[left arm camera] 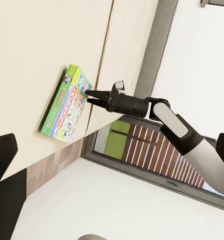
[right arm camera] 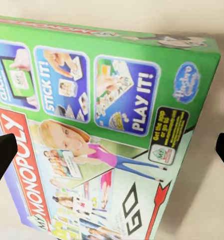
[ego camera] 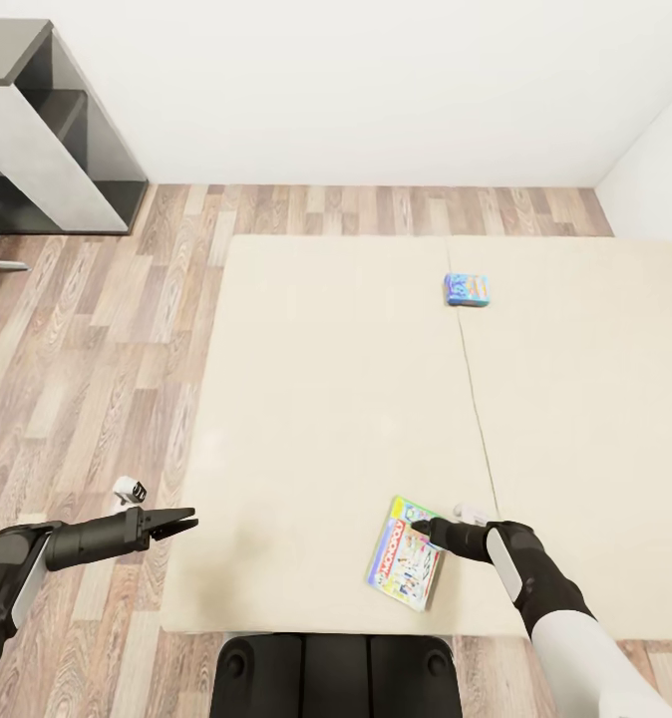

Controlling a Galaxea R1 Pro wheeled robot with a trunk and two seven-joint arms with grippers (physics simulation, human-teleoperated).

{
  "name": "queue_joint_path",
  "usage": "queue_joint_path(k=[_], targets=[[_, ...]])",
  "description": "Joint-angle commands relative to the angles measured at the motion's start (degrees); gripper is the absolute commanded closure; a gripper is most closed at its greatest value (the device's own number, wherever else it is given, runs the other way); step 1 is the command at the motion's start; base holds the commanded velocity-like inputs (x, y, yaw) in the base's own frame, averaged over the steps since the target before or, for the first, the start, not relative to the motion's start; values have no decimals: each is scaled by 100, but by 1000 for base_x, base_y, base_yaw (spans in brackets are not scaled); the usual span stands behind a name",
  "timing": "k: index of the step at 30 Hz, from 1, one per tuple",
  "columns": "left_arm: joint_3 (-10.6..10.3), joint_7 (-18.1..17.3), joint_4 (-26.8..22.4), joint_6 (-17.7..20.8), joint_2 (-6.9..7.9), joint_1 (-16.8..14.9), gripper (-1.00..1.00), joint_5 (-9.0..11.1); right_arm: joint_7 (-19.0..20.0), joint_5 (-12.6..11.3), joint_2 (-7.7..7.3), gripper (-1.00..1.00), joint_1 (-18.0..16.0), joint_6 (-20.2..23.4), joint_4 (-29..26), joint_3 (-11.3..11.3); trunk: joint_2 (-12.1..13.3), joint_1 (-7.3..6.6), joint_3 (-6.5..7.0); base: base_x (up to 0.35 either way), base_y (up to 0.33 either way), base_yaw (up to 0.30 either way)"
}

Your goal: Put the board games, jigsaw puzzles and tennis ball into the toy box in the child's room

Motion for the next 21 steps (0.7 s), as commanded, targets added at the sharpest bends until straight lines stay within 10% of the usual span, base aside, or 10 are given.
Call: queue_joint_path(k=[1, 21], targets=[[-1, -23, -1, 61, 2, -1, -100, -2, 4, -29, 2, -100, -2, 36, -3, -13, -8, 3, -5, 0, 6, -45], [-1, -23, -1, 61, 2, -1, -100, -2, 4, -29, 2, -100, -2, 36, -6, -11, -8, 3, -5, 0, 10, -6]])
